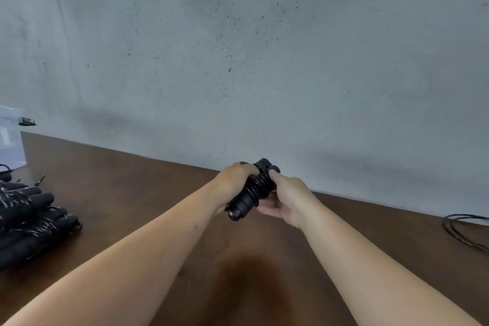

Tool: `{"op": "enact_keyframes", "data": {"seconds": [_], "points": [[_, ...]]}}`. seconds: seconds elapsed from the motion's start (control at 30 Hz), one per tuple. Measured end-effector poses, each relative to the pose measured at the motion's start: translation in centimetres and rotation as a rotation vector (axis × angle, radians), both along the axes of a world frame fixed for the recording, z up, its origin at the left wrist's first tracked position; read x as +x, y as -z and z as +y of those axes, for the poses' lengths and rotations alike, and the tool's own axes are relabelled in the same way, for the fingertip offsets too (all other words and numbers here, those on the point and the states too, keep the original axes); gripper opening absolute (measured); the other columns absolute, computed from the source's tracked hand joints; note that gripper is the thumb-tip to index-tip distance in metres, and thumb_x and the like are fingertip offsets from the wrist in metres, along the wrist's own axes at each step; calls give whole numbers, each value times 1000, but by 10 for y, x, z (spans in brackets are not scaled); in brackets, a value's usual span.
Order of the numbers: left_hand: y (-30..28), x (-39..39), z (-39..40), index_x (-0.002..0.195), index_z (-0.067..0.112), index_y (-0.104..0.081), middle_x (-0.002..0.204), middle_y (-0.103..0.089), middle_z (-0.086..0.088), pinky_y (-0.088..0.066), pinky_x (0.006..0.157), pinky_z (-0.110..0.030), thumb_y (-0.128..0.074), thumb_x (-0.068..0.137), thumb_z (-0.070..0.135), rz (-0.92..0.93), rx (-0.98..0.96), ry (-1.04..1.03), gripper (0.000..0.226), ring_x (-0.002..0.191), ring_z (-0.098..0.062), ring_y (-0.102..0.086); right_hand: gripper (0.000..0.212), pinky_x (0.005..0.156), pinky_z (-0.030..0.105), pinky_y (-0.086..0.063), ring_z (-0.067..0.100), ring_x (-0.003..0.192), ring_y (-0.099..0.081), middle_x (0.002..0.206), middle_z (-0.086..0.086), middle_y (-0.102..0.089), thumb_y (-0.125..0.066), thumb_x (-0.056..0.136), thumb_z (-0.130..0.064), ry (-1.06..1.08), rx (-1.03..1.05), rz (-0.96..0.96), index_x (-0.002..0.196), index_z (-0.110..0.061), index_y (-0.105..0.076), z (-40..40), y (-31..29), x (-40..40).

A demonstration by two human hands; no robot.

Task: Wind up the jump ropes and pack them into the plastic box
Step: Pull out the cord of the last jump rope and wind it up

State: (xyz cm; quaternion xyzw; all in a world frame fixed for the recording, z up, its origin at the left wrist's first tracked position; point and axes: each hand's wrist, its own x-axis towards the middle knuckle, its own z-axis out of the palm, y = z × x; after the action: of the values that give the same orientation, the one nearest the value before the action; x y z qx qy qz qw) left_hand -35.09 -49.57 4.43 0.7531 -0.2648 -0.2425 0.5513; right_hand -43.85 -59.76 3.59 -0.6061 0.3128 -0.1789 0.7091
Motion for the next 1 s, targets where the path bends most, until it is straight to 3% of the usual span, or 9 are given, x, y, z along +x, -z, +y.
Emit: {"op": "enact_keyframes", "data": {"seconds": [0.13, 0.23, 0.37, 0.53, 0.7, 0.8, 1.0], "points": [[-3, 6, 17, 115, 6, -65, 102, -65, -8, -45, 75, -29, -45, 98, 14, -75, 33, -85, 27, 89, -21, -59, 24, 66, 39, -61, 26, 70, -69, 91, 14, -67, -48, 103, -26, -45, 17, -45, 105, -5, -60, 6, 2, 0], [3, 5, 29, 127, 15, -61, 118, -65, -8, -50, 91, -32, -46, 94, 11, -125, 95, -132, 36, 104, -21, -61, 23, 60, 36, -61, 23, 64, -71, 85, 13, -68, -49, 103, -25, -108, 17, -48, 105, -6, -61, 16, 6, 4], [1, -12, 64, 132, 18, -57, 123, -60, -2, -43, 82, -24, -45, 96, 16, -236, 133, -269, 38, 103, -18, -57, 24, 59, 36, -61, 24, 65, -73, 92, 17, -69, -51, 102, -24, -223, 76, -63, 116, -5, -59, 38, 15, 13], [8, -21, 125, 129, 19, -59, 118, -63, 0, -46, 86, -27, -49, 96, 20, -299, 196, -427, 35, 108, -21, -59, 27, 76, 43, -59, 33, 84, -72, 95, 20, -69, -53, 101, -25, -378, 97, -31, 116, -4, -58, 89, 24, 27], [21, -7, 194, 110, 24, -70, 104, -69, 8, -49, 81, -22, -62, 90, 25, -381, 219, -578, 22, 98, -13, -64, 25, 58, 31, -55, 23, 69, -68, 84, 16, -74, -54, 101, -28, -443, 2, 76, 99, -5, -63, 147, 40, 51], [25, 8, 229, 107, 22, -72, 103, -70, 6, -52, 88, -27, -64, 89, 22, -390, 241, -617, 19, 96, -13, -65, 22, 58, 29, -53, 24, 73, -67, 90, 19, -73, -53, 101, -24, -463, 40, 76, 94, -5, -60, 181, 48, 72], [35, 46, 272, 114, 17, -70, 113, -70, 1, -48, 96, -29, -57, 91, 19, -451, 437, -556, 26, 106, -18, -63, 21, 67, 32, -59, 25, 83, -70, 94, 16, -70, -50, 103, -19, -470, 143, 80, 112, -3, -59, 237, 66, 108]]}}
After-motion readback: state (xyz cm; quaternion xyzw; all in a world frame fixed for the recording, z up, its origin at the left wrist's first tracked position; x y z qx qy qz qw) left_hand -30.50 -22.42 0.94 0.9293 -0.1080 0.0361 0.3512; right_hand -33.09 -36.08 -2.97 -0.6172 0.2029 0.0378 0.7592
